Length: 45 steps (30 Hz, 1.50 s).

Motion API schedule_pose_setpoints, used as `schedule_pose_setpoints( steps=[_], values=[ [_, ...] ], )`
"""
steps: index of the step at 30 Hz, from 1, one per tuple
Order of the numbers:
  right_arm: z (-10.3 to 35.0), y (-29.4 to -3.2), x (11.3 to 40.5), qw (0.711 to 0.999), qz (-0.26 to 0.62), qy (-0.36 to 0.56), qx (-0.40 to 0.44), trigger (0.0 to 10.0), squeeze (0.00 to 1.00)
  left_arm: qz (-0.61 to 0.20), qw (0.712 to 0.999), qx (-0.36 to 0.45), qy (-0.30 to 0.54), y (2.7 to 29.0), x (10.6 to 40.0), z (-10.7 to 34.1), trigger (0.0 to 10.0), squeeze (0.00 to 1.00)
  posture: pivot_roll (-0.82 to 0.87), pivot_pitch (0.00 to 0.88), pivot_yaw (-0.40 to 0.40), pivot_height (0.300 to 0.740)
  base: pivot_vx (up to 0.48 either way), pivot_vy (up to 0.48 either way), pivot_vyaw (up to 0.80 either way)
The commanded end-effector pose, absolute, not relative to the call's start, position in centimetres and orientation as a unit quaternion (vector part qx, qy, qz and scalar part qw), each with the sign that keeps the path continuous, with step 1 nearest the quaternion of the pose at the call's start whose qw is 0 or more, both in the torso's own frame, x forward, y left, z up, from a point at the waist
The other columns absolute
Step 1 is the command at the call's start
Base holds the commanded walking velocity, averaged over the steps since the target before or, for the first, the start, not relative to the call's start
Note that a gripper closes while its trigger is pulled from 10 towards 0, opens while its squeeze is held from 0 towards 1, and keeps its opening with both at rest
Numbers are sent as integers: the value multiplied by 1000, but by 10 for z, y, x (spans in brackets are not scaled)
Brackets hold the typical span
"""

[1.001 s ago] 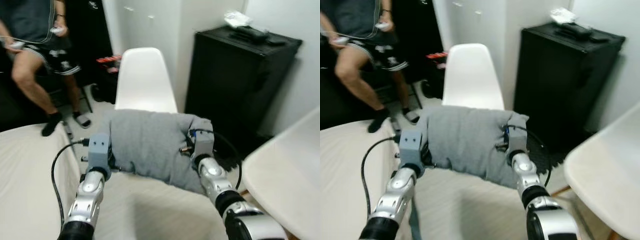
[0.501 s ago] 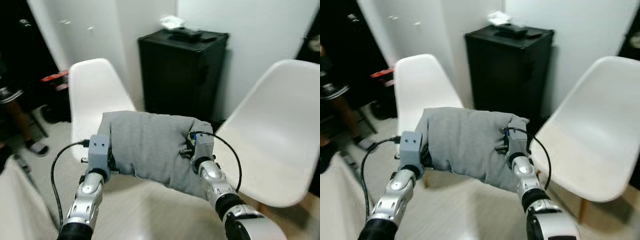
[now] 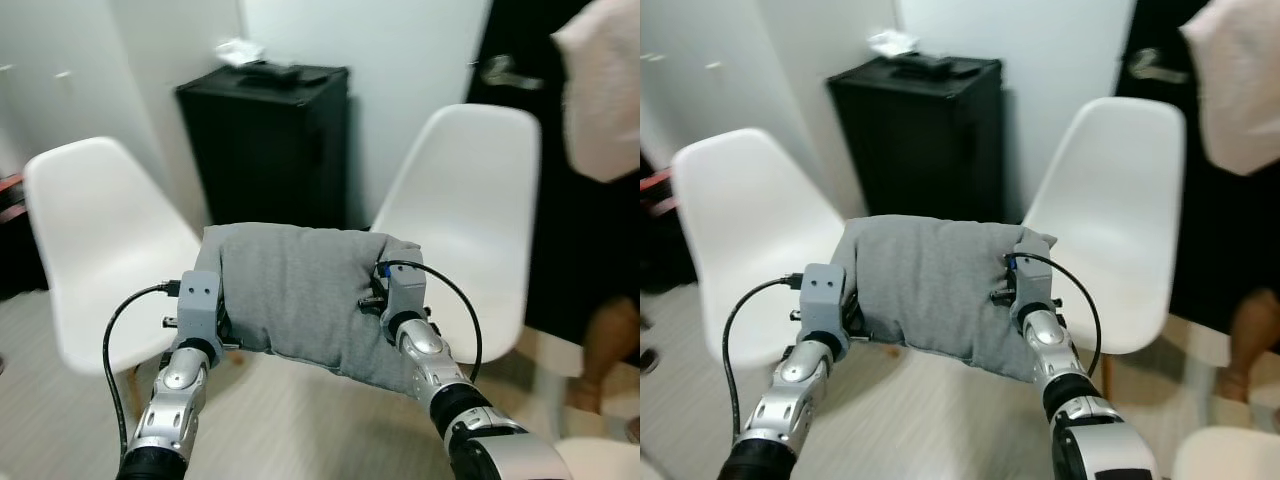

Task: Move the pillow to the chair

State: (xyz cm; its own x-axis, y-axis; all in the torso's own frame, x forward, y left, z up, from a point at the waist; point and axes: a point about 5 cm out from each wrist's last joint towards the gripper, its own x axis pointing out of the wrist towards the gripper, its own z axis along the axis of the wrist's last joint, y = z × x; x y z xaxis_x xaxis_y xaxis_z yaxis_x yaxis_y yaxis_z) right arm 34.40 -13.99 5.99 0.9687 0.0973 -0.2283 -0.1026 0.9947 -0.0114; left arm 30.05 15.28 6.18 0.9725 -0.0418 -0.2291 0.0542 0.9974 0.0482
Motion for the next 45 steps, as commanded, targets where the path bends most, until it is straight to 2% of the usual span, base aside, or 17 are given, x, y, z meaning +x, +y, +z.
schedule_pose_setpoints(
  steps=[1,35,45],
  values=[
    [65,-126,346,992,70,105,1,10000,0,-45,994,29,97,144,303,69,10000,0,21,0,56,740,0,0,-800],
    [64,-127,347,991,77,113,-3,10000,0,-38,995,19,93,141,303,68,10000,0,18,0,45,740,0,0,-800],
    [66,-126,347,989,97,107,-11,10000,0,-44,997,12,64,137,303,75,10000,0,12,0,37,740,60,0,0]
  ],
)
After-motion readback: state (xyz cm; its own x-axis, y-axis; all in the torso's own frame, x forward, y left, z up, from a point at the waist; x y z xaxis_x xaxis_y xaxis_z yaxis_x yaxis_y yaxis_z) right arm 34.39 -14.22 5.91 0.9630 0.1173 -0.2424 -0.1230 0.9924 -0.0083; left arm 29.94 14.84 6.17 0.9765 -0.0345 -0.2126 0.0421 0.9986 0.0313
